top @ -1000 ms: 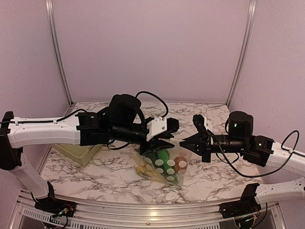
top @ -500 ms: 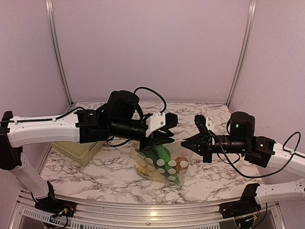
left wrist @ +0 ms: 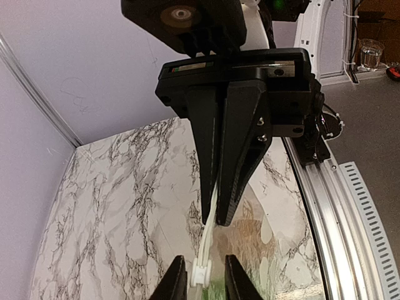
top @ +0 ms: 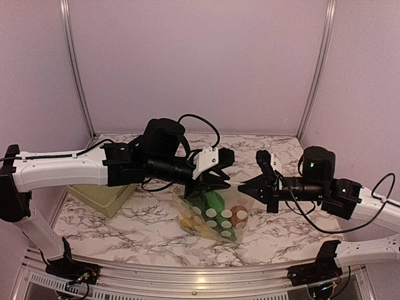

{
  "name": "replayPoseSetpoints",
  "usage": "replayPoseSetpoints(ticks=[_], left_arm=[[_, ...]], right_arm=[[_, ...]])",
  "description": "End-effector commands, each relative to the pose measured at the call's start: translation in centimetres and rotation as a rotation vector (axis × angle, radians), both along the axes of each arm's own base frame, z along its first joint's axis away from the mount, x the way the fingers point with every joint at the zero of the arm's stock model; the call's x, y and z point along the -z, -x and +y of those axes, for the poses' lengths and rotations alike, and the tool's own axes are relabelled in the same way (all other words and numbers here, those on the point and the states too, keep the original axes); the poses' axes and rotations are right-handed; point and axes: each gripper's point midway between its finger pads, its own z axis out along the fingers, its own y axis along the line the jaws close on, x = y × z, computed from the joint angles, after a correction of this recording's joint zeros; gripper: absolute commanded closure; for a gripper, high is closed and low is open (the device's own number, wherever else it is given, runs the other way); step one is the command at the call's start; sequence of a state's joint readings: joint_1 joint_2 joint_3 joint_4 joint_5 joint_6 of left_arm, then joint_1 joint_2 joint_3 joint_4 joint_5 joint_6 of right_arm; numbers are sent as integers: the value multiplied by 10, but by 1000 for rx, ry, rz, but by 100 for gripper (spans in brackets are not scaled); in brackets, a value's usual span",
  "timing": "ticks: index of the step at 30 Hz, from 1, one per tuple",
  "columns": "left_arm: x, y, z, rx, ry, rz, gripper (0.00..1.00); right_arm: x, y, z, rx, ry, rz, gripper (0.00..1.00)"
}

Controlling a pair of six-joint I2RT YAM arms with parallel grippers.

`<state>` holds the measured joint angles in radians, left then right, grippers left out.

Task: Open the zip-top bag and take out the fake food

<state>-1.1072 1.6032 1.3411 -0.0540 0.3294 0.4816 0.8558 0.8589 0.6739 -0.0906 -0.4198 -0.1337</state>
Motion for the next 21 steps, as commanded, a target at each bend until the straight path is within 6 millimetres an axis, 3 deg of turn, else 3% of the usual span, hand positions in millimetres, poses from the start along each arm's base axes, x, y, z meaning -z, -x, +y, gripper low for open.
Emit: replayPoseSetpoints(ticks=[1,9,21], left_arm=[[2,-1,-5,14,-15,8,84],[13,-9,8,-16,-64,5,94],[23,-37,59,-141,-99,-6,94]], right_arm=[[-12,3,1,-11,-21,-36,100],[-10,2,-1,2,-9,-47,100],[-11,0,-13,55,1,-64,100]])
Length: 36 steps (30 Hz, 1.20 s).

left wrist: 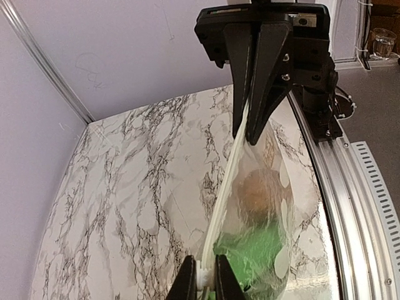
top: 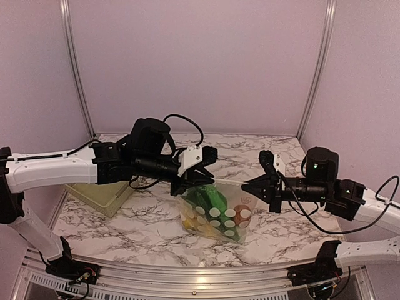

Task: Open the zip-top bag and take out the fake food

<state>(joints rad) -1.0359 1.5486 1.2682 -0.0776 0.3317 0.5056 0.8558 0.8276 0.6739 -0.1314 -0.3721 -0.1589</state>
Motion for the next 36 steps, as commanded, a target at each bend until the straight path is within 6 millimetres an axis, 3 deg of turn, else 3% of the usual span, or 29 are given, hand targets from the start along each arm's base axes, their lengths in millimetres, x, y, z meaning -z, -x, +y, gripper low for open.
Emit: replayPoseSetpoints(ticks=[1,15,22,28,32,36], left_arm=[[9,-17,35,-94,-62,-9,94],[23,-48,107,-275,-92,-6,93],[29,-66,130,-359,-111,-14,93],[7,-72,117,-341,-48,-16,95],[-17,-82,105,-325,5,-58,95],[-26,-92,95,-311,6,-106,95]], right_arm=[[-11,2,-6,20,-21,-40,100],[-13,-4,-19,98,-5,-62,100],[-15,-14,-24,149,2,-77,100],[-15,-33,-24,197,16,-96,100],[-28,-62,-25,279,47,-123,100],[-42,-80,-22,311,66,-155,100]])
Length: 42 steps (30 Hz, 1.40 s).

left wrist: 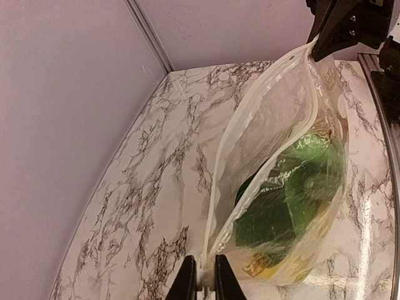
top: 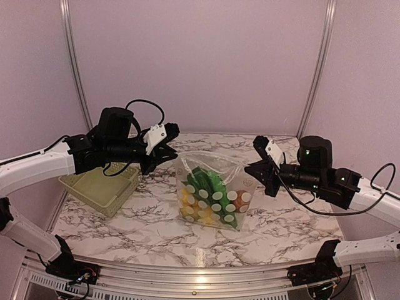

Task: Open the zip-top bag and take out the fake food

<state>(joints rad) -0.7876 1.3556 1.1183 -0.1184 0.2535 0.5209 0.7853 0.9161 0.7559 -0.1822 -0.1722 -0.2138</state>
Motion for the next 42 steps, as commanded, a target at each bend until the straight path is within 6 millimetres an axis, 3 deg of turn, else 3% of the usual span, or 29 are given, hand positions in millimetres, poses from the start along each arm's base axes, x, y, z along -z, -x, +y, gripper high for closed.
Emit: replayPoseSetpoints(ticks=[1,4,7,12,17,20,26,29,31,36,42], left_arm=[[-22,-16,-11,6,10,-72,95],[-14,-19,-15,31,-24,-75,95],[-4,-16,-18,59,-42,-72,94],[16,-6,-16,97,-75,-48,94],[23,9,-13,138,-87,-59,94],[23,17,-12,160,-91,-73,94],[23,31,-12,183,-108,-109,93],[25,35,-12,185,-125,-128,93],[27,38,-13,190,-141,-141,93],[28,43,-15,192,-157,-157,93],[27,45,-14,185,-160,-171,93]], right_arm=[[-46,-25,-2,73,-23,-115,100],[-37,-41,-3,119,11,-91,100],[-18,-39,7,69,33,-26,100],[12,-16,20,-39,22,78,98],[34,14,33,-128,80,151,93],[28,31,41,-194,62,197,64],[-13,33,47,-204,7,215,29],[-30,20,50,-154,6,207,27],[-31,11,54,-124,29,222,27],[-14,-8,68,-84,114,283,31],[8,-17,76,-68,176,342,32]])
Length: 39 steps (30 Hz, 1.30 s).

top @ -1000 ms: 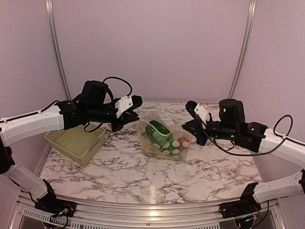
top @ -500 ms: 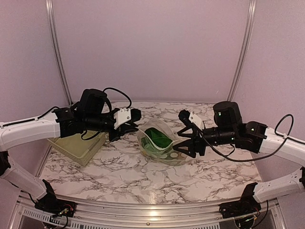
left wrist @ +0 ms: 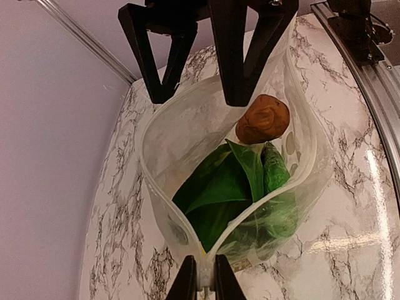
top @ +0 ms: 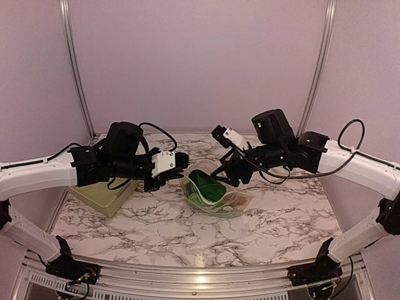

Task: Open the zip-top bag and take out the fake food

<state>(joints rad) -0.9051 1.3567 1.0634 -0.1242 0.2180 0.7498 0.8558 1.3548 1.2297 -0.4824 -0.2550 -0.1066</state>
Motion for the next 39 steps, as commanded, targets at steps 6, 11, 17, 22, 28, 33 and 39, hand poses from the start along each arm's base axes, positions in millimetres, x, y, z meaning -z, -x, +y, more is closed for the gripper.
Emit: replayPoseSetpoints(ticks=[6,11,17,22,28,33,39], left_arm=[[0,4,13,-36,2,-42,92],[1,-5,19,-113,18,-48,85],[-24,-4,32,-192,144,-37,57],[-43,19,47,-194,271,15,50],[-44,50,45,-133,317,71,48],[-20,63,27,-83,233,127,50],[25,67,7,-56,55,183,49]], right_arm=[[35,-7,-1,42,140,85,68],[27,4,17,-14,29,158,97],[36,11,37,-26,-89,293,100],[34,7,44,-7,-144,318,100],[31,6,63,-37,-231,388,100],[36,4,72,-42,-254,426,100],[37,2,75,-35,-269,434,100]])
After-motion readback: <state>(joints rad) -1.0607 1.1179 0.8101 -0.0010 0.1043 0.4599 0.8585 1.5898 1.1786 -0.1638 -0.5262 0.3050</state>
